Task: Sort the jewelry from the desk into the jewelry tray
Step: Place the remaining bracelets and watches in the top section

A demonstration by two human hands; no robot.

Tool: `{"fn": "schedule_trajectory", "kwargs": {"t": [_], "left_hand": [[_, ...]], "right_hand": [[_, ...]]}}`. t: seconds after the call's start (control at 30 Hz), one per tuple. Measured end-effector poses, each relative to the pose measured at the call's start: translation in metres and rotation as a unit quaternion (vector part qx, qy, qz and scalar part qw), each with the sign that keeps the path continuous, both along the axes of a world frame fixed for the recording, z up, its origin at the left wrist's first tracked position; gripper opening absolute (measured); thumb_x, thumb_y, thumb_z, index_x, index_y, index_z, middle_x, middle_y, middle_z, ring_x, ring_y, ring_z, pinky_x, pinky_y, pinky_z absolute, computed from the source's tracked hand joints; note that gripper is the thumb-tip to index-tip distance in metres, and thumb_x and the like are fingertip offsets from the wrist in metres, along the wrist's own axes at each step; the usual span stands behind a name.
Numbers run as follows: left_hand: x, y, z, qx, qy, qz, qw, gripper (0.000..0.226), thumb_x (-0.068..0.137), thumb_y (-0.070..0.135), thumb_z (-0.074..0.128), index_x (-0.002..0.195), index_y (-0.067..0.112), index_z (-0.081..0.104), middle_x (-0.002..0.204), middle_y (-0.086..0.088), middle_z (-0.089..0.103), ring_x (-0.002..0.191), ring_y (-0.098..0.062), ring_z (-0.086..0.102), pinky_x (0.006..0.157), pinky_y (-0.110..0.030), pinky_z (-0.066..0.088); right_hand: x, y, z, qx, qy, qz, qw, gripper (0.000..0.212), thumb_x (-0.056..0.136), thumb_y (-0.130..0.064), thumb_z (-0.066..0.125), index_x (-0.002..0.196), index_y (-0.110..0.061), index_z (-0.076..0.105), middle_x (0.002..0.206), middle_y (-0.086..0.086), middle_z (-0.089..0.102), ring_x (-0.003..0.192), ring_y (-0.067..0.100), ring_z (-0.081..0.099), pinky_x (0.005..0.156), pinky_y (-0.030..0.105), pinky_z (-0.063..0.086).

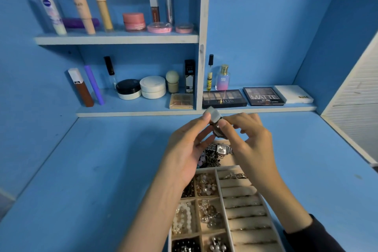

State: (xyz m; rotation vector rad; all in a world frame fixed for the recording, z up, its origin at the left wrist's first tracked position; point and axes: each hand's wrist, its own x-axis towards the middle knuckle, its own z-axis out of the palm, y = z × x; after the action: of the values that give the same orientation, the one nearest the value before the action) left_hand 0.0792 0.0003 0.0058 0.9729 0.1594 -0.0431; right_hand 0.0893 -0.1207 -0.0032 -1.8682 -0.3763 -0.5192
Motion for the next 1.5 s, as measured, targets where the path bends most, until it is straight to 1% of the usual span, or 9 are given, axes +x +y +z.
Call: {"fn": "schedule_trajectory", "kwargs": {"t": [0.2,0.4,0.6,0.67,0.77,0.87,0.97,1.33,1.5], "left_hand": [[0.000,-0.004,0.000,-0.043,0.005,0.045,0.998,0.011,0.068,0.006,0.069,0.078,0.004,0.067,0.077,-0.009,0.071,0.071,-0.016,0.067,0.074,-0.022,0.056],[-0.001,0.001,0.002,0.004,-0.002,0.045,0.999,0.043,0.054,0.013,0.076,0.091,0.014,0.054,0.080,-0.009,0.069,0.065,-0.014,0.064,0.058,-0.022,0.053],[-0.003,0.003,0.002,0.146,-0.028,0.066,0.987,0.022,0.073,0.018,0.074,0.087,0.019,0.058,0.060,0.009,0.053,0.050,-0.006,0.042,0.049,-0.019,0.036],[-0.003,0.005,0.004,0.189,-0.050,0.085,0.977,0.018,0.077,0.026,0.071,0.091,0.020,0.062,0.067,0.011,0.056,0.055,0.000,0.050,0.053,-0.014,0.040],[-0.005,0.006,0.008,0.274,-0.077,0.016,0.958,0.019,0.080,0.038,0.063,0.094,0.026,0.067,0.088,0.015,0.066,0.077,0.013,0.057,0.064,-0.002,0.039],[-0.008,0.008,0.007,0.315,-0.065,-0.070,0.944,0.029,0.073,0.048,0.064,0.080,0.020,0.068,0.091,-0.002,0.069,0.094,-0.009,0.061,0.076,-0.019,0.037],[-0.007,0.011,0.005,0.310,-0.066,-0.082,0.945,0.028,0.069,0.044,0.069,0.074,0.017,0.069,0.091,-0.015,0.068,0.097,-0.027,0.061,0.088,-0.033,0.039],[-0.005,0.009,0.002,0.276,-0.075,-0.047,0.957,0.030,0.068,0.038,0.069,0.078,0.009,0.069,0.083,-0.011,0.067,0.083,-0.016,0.060,0.087,-0.032,0.041],[-0.003,0.009,0.004,0.110,-0.021,-0.014,0.994,0.023,0.067,0.035,0.068,0.066,0.012,0.070,0.069,-0.003,0.066,0.064,-0.008,0.061,0.064,-0.022,0.051]], "right_hand": [[-0.002,0.002,-0.005,0.140,0.102,0.052,0.983,0.013,0.085,-0.021,0.064,0.079,-0.027,0.073,0.075,-0.011,0.067,0.086,0.022,0.056,0.078,0.035,0.043],[-0.004,0.003,0.000,0.196,0.150,0.083,0.965,0.025,0.078,-0.041,0.061,0.077,-0.019,0.072,0.083,0.006,0.068,0.086,0.028,0.057,0.078,0.042,0.043],[-0.004,-0.003,0.005,0.216,0.177,0.101,0.955,0.012,0.081,-0.018,0.067,0.073,-0.009,0.069,0.070,0.010,0.069,0.067,0.016,0.061,0.065,0.022,0.046],[-0.002,-0.007,0.008,0.245,0.194,0.113,0.943,0.016,0.083,-0.006,0.061,0.068,-0.008,0.065,0.057,-0.003,0.066,0.055,0.003,0.058,0.057,0.009,0.043],[0.000,-0.011,0.011,0.230,0.215,0.140,0.939,0.015,0.074,-0.013,0.063,0.060,-0.016,0.066,0.056,-0.009,0.061,0.053,0.000,0.052,0.059,0.013,0.040],[0.002,-0.014,0.011,0.197,0.241,0.144,0.939,0.014,0.069,-0.023,0.059,0.056,-0.020,0.064,0.057,-0.010,0.057,0.059,0.004,0.050,0.068,0.027,0.034],[0.003,-0.015,0.009,0.163,0.256,0.155,0.940,0.011,0.069,-0.024,0.058,0.060,-0.019,0.061,0.060,-0.005,0.053,0.065,0.010,0.045,0.071,0.030,0.032],[0.007,-0.019,0.003,0.154,0.250,0.208,0.933,0.013,0.070,-0.029,0.063,0.069,-0.017,0.060,0.068,-0.004,0.057,0.071,0.011,0.047,0.072,0.028,0.035],[0.008,-0.023,0.002,0.154,0.251,0.302,0.907,0.056,0.066,-0.005,0.071,0.116,-0.021,0.052,0.083,0.009,0.055,0.079,0.016,0.058,0.071,0.024,0.047]]}}
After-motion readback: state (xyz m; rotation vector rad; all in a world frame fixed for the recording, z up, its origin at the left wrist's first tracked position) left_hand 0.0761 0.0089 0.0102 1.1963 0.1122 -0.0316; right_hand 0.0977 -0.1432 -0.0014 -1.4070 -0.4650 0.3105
